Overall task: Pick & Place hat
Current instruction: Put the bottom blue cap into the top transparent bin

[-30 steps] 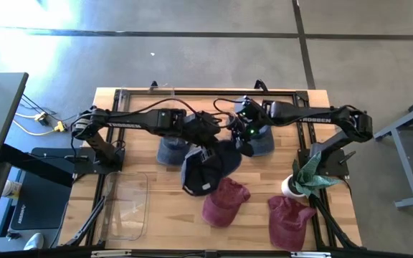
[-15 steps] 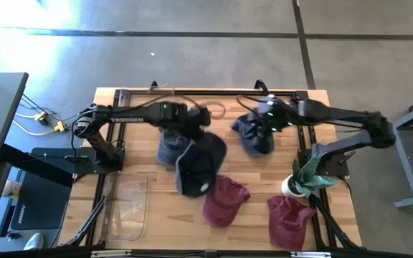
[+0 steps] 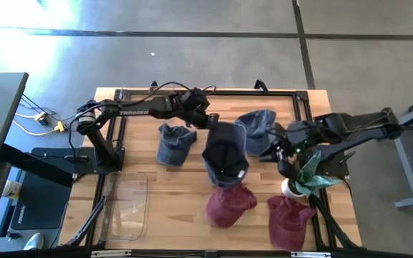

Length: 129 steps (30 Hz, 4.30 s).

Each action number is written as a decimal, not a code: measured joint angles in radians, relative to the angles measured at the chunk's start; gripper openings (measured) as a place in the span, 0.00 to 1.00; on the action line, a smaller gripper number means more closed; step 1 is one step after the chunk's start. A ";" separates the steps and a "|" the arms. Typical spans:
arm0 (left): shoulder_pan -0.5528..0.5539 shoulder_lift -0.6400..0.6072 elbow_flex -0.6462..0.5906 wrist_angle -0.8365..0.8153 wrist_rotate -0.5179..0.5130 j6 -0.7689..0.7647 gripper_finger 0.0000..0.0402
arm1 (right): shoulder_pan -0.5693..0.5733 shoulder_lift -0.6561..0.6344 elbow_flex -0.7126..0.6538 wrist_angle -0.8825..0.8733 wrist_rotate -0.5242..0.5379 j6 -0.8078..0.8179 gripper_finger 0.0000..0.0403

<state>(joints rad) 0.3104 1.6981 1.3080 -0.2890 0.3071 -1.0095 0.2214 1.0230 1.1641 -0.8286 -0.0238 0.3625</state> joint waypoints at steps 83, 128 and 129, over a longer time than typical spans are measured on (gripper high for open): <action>-0.117 -0.023 0.060 0.062 -0.157 -0.121 0.00 | -0.054 0.205 -0.163 0.451 0.079 0.126 0.00; -0.130 -0.021 0.059 0.073 -0.100 -0.125 0.00 | 0.017 0.486 -0.221 0.383 0.341 -0.212 0.00; -0.129 -0.021 0.059 0.070 -0.098 -0.125 0.00 | 0.023 0.486 -0.210 0.365 0.351 -0.234 0.00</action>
<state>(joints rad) 0.1818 1.6775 1.3666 -0.2185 0.2087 -1.1343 0.2447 1.5093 0.9540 -0.4634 0.3277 0.1281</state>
